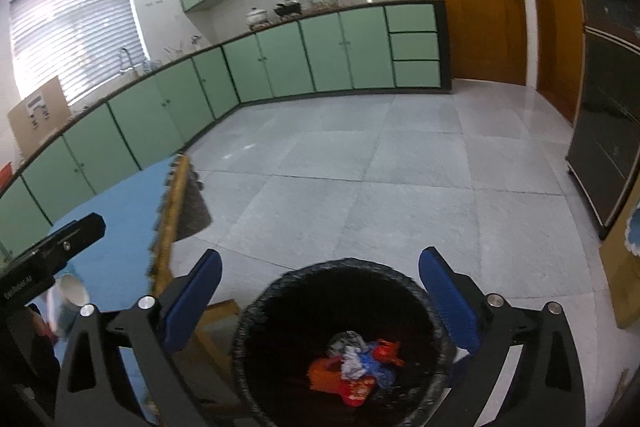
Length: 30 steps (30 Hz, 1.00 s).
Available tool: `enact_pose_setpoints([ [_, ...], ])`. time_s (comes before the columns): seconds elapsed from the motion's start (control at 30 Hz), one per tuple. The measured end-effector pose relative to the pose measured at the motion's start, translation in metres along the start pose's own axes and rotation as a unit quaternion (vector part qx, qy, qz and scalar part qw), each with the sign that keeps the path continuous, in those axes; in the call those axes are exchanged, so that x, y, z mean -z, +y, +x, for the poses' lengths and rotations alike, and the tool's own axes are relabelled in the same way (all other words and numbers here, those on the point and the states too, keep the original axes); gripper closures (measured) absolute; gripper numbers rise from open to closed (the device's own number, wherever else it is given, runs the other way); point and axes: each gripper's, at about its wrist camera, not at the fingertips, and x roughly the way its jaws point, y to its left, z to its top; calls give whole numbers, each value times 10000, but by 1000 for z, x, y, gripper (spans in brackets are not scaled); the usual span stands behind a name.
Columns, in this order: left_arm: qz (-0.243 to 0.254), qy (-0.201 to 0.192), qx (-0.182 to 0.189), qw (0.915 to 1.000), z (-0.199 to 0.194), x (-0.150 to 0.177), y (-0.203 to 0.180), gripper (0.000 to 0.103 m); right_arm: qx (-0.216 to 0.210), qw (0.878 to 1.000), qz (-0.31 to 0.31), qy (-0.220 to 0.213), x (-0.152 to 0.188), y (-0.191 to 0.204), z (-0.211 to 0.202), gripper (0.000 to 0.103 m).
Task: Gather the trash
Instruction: 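Move both open tools back over the mat toward the cup and carton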
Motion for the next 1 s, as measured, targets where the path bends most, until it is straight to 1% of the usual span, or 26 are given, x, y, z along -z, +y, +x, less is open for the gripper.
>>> enact_pose_setpoints([
  [0.27, -207, -234, -627, 9975, -58, 8, 67, 26, -550, 9979, -343, -62, 2, 68, -7, 6],
  [0.4, -327, -293, -1005, 9940, -80, 14, 101, 26, -814, 9953, -522, -29, 7, 103, -6, 6],
  [0.53, -490, -304, -1295, 9899, -97, 21, 131, 26, -1114, 9909, -747, 65, 15, 144, -2, 6],
  [0.73, -686, -258, -1576, 9848, -115, 34, 167, 26, -1425, 9839, -1061, 178, 29, 192, 3, 6],
  [1.0, -945, -150, -1850, 9781, -126, 51, 209, 26, -1746, 9737, -1404, 408, 51, 233, 11, 6],
])
